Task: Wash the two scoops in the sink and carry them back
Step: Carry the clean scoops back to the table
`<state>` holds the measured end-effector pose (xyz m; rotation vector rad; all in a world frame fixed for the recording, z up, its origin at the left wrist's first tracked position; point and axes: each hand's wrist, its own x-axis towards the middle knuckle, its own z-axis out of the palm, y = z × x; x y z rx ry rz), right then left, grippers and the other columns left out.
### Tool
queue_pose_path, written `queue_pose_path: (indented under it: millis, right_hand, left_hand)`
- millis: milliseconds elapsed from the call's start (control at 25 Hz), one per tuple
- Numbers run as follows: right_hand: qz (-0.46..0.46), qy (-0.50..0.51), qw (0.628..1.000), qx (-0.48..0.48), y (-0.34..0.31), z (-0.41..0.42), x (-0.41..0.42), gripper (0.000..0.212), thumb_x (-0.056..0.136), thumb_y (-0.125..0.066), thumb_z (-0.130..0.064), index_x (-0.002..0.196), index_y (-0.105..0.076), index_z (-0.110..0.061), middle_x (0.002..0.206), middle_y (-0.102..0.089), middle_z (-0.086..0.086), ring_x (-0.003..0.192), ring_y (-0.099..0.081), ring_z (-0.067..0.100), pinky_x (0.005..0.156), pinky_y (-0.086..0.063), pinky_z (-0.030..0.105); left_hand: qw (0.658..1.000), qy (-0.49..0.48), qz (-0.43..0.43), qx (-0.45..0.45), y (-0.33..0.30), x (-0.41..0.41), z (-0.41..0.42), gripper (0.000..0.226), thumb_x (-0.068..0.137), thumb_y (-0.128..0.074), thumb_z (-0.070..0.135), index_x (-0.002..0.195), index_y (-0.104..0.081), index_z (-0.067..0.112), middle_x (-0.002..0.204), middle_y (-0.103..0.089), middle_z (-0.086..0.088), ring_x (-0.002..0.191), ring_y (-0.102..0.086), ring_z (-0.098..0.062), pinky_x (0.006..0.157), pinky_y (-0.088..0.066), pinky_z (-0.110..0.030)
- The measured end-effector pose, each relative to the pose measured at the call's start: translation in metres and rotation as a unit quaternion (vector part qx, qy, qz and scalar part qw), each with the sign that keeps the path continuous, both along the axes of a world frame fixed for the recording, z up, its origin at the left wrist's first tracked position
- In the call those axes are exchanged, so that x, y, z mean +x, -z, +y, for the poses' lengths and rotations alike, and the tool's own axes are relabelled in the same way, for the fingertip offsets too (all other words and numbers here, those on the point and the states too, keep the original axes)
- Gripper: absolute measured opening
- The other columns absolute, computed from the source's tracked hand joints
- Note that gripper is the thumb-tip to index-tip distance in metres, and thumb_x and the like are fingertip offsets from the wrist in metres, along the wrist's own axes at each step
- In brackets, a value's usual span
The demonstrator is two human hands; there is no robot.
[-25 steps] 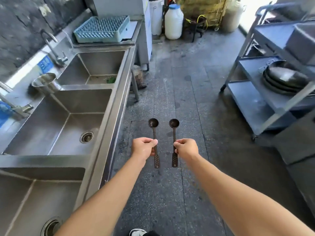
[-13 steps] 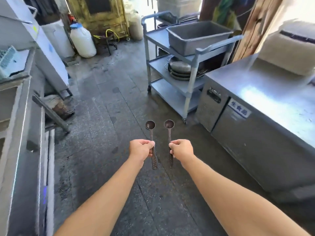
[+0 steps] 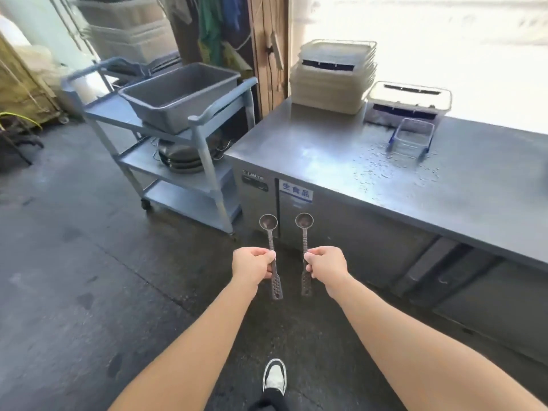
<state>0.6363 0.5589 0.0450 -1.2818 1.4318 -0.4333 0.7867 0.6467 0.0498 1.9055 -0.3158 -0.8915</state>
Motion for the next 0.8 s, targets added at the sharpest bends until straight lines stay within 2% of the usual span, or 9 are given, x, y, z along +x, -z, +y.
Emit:
queue_pose_path:
  millis: [120, 320, 400, 560, 800]
  right_hand:
    - [0.002, 0.070, 0.997, -0.011, -0.003, -0.050, -0.010, 0.010, 0.090, -0.067, -0.014, 0.090, -0.077, -0.013, 0.071, -0.071, 0.006, 0.052, -0.060, 0.011, 0.060, -0.051, 0.028]
    - [0.007, 0.176, 0.984, -0.027, -0.016, -0.124, -0.020, 0.004, 0.091, -0.070, -0.014, 0.090, -0.074, -0.015, 0.081, -0.074, 0.007, 0.060, -0.064, 0.012, 0.062, -0.057, 0.028]
    - [-0.005, 0.207, 0.978, -0.029, -0.020, -0.153, -0.022, 0.003, 0.092, -0.070, -0.012, 0.092, -0.072, -0.014, 0.083, -0.074, 0.008, 0.061, -0.064, 0.012, 0.061, -0.058, 0.028]
    - [-0.010, 0.242, 0.970, -0.028, -0.021, -0.212, -0.032, 0.006, 0.091, -0.068, -0.010, 0.095, -0.073, -0.010, 0.083, -0.074, 0.009, 0.057, -0.062, 0.011, 0.054, -0.051, 0.024]
    - [-0.021, 0.272, 0.962, -0.021, -0.003, -0.316, -0.064, 0.010, 0.091, -0.068, -0.007, 0.098, -0.075, -0.003, 0.078, -0.072, 0.011, 0.055, -0.060, 0.015, 0.050, -0.047, 0.025]
  left_hand:
    - [0.998, 0.060, 0.003, 0.006, -0.001, 0.000, -0.067, 0.006, 0.086, -0.077, 0.012, 0.091, -0.077, 0.008, 0.087, -0.075, -0.010, 0.073, -0.073, -0.020, 0.068, -0.064, -0.034]
    - [0.989, 0.151, 0.006, 0.004, -0.010, 0.002, -0.166, 0.007, 0.087, -0.076, 0.012, 0.093, -0.075, 0.010, 0.091, -0.075, -0.010, 0.078, -0.074, -0.021, 0.077, -0.065, -0.040]
    - [0.982, 0.186, 0.004, -0.004, -0.015, 0.002, -0.205, 0.006, 0.088, -0.076, 0.012, 0.093, -0.075, 0.010, 0.092, -0.075, -0.010, 0.079, -0.074, -0.022, 0.078, -0.065, -0.042]
    - [0.971, 0.236, 0.010, -0.019, -0.020, -0.003, -0.280, 0.004, 0.088, -0.075, 0.010, 0.091, -0.072, 0.009, 0.092, -0.074, -0.013, 0.079, -0.075, -0.026, 0.078, -0.064, -0.044]
    - [0.963, 0.270, 0.008, -0.019, -0.020, -0.031, -0.398, 0.008, 0.086, -0.076, 0.005, 0.092, -0.070, 0.003, 0.092, -0.073, -0.017, 0.076, -0.075, -0.030, 0.075, -0.065, -0.046]
